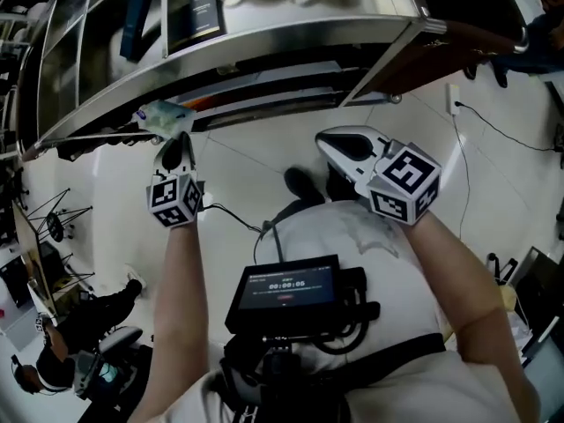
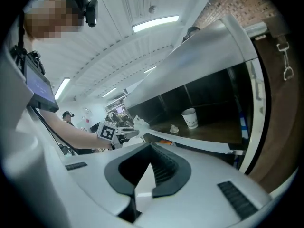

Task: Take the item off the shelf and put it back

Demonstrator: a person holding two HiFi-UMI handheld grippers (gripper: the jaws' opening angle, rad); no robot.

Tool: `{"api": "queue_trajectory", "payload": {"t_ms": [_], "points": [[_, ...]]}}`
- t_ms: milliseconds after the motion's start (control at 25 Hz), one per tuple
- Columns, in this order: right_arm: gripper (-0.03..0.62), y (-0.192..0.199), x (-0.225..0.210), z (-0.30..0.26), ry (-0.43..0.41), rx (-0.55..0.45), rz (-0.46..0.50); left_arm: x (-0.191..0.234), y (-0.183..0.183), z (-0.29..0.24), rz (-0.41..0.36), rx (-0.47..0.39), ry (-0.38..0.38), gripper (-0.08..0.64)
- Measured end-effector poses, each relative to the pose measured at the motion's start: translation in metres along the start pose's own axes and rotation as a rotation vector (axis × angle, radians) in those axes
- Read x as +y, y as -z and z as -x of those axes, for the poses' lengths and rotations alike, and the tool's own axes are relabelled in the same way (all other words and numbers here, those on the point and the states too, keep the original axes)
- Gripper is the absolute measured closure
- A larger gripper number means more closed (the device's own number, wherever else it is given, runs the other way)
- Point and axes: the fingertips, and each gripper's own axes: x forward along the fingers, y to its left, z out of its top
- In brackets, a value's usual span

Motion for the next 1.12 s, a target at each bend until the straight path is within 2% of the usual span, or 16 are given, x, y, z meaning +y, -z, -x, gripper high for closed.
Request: {"api": "queue_trajectory", "payload": {"t_ms": [200,480,720,880,1120], "points": [[0.588,0.003,0.018,-0.015,-0.090,0.025,0.030,-0.027,-0.006,0.037,-0.015,-0.020,0.012,0.543],[0.588,0.001,0.037,-0.035,-0.221,0.062,0.079,-0.059,-0.029,0.083,-0.014,-0.092,0.011,0.543],[0.588,-0.006,0.053,-0.046,-0.300,0.068,0.115,-0.067,-0.045,0.119,0.052,-0.147,-0.002,0.543],[0.588,-0.017,0.066,-0.048,-0.339,0.049,0.149,-0.080,-0.053,0.141,0.066,-0.163,0.016,0.543],[0.588,-0.042,0.084,-0.039,-0.377,-0.018,0.183,-0.103,-0.079,0.169,0.088,-0.229,0.066,0.543]]}}
